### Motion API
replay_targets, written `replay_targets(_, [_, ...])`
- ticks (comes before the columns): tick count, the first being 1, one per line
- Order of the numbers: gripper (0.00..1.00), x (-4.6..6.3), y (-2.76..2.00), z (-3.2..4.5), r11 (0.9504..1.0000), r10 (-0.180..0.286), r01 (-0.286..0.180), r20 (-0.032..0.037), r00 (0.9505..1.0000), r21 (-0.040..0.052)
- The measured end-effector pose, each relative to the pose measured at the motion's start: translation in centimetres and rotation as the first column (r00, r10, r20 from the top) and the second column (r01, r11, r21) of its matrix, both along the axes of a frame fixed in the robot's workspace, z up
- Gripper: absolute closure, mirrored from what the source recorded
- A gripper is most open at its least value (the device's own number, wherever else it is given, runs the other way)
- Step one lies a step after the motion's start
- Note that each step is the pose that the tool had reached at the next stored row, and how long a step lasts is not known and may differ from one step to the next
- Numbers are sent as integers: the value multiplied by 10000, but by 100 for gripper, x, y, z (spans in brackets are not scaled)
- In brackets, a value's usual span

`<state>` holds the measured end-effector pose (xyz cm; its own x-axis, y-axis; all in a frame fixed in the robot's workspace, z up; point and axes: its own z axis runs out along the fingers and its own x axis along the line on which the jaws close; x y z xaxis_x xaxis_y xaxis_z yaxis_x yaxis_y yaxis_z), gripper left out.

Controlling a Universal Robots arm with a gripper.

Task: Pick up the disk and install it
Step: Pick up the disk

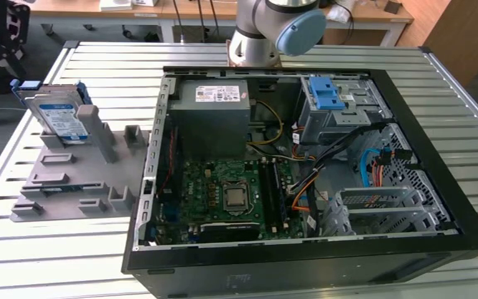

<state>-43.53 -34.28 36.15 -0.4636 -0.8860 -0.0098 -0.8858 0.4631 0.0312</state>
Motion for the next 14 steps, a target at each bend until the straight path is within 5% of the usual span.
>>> replay_targets(7, [89,0,0,-3,9928,1201,-1201,24,9928,-2])
replay_targets(14, [89,0,0,-6,9694,2453,-2453,29,9694,-3])
